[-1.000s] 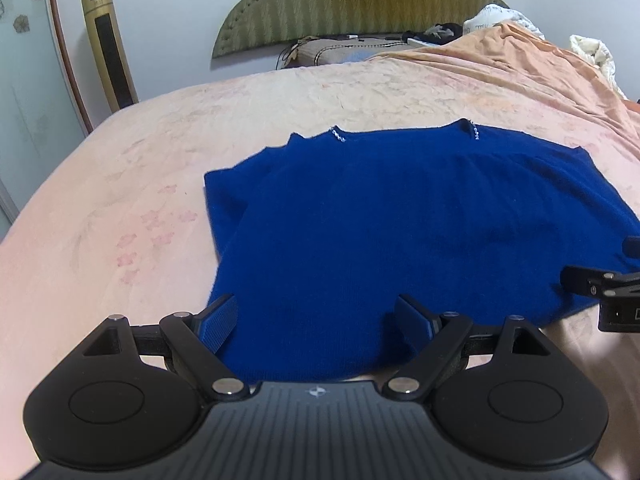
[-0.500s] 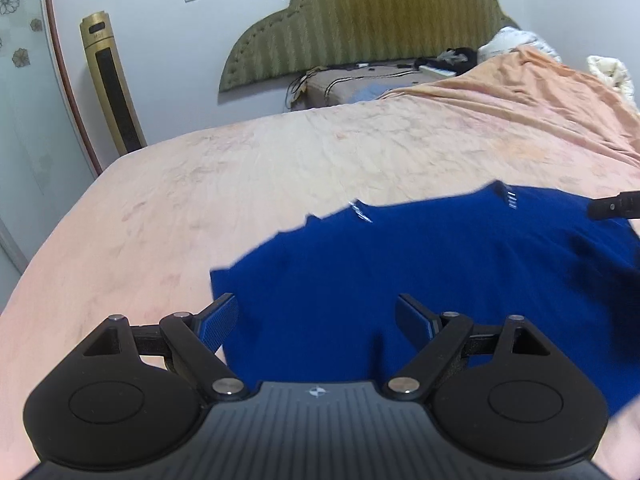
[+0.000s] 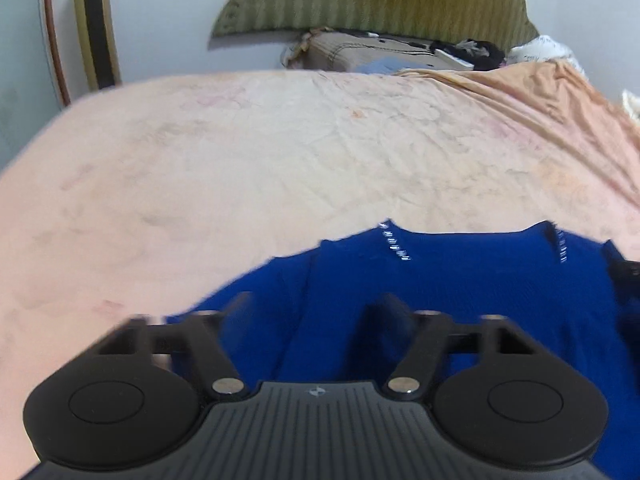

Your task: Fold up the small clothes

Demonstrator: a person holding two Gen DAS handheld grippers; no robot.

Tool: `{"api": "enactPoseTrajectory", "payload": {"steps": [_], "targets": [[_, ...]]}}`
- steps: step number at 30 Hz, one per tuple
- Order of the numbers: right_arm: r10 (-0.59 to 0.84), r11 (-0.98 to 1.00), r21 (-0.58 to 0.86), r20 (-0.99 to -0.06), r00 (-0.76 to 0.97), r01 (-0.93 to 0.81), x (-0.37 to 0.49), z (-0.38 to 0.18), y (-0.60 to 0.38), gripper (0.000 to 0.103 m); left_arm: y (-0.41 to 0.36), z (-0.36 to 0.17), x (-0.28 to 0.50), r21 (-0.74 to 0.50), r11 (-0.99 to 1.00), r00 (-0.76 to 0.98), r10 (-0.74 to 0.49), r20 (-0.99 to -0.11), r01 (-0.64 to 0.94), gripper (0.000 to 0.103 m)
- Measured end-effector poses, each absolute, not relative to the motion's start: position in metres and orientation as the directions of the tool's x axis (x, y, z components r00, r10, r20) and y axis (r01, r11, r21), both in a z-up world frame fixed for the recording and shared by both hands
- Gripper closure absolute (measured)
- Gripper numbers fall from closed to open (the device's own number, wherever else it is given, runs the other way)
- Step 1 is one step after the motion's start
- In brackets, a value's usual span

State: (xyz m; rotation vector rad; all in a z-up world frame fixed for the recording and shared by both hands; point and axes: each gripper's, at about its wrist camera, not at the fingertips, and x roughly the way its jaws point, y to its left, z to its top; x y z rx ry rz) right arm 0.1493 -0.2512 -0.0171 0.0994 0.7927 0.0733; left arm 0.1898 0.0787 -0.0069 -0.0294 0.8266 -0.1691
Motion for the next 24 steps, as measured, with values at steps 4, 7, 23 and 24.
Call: {"api": "enactPoseTrajectory", "payload": {"steps": [4,7,23,24], "targets": [[0.071,0.997,0.068,-0.679,0.731,-0.033,0.159,-0.013,-0.25,0.092,0.072,-0.015,0.191,-0.069,0.991,0.673,-0.13,-0.728,0.116,0.072],[0.056,0.998,0.061,-0.688,0.724,-0.019,0.17,-0.017,-0.249,0.091,0.068,-0.015,0.187,-0.012,0.995,0.695,-0.08,-0.715,0.103,0.071],[-0.068,0.997,-0.066,-0.724,0.687,0.03,0.106,-0.011,-0.209,0.033,0.065,-0.009,0.105,0.125,0.984,0.73,-0.009,-0.684,0.13,0.043],[-0.086,0.996,-0.075,-0.709,0.7,0.047,0.097,-0.005,-0.205,0.024,0.066,-0.01,0.097,0.131,0.983,0.737,-0.004,-0.676,0.126,0.039]]}}
